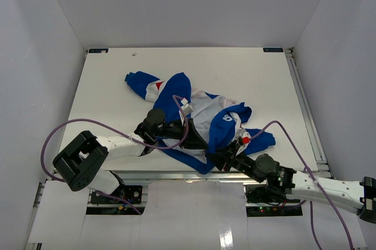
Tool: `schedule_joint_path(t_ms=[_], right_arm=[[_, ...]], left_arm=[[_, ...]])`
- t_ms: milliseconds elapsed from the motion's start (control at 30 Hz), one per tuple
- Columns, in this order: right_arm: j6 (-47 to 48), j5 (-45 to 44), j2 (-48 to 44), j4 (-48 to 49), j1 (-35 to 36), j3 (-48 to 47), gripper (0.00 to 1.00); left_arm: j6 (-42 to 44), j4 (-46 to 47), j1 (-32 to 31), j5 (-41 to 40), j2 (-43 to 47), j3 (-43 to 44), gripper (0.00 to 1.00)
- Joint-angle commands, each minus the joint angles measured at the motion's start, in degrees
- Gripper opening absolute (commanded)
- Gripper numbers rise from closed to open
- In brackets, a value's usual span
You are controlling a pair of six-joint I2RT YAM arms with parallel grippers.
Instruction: Zip up the jacket
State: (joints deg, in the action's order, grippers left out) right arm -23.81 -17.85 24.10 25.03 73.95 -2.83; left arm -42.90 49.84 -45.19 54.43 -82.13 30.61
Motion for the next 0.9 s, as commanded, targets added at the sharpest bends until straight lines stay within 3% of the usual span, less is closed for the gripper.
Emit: schedule_joint_path(t_ms=[0,167,433,867], right_arm=[[0.12,-0.80,-0.83,4.86,0.01,-0.16,0.33],[-0.10,-0.96,-3.28,5.12,0.05,1.13,0.32],[-0.08,-0.87,-3.65,5.20,0.05,1.68,0.23],[-0.13,-0.36,-1.33,5.73,0.00,1.48,0.22]], left_arm=[[0.09,2.11,-0.25,0.76,0.92,-0.63,0.00],[0.72,2.03,-0.25,0.50,1.18,-1.21,0.00],[-0.35,3.69,-0.25,0.76,0.84,-1.51,0.00],[-1.31,5.06,-0.25,1.11,1.39,-2.10,0.00]])
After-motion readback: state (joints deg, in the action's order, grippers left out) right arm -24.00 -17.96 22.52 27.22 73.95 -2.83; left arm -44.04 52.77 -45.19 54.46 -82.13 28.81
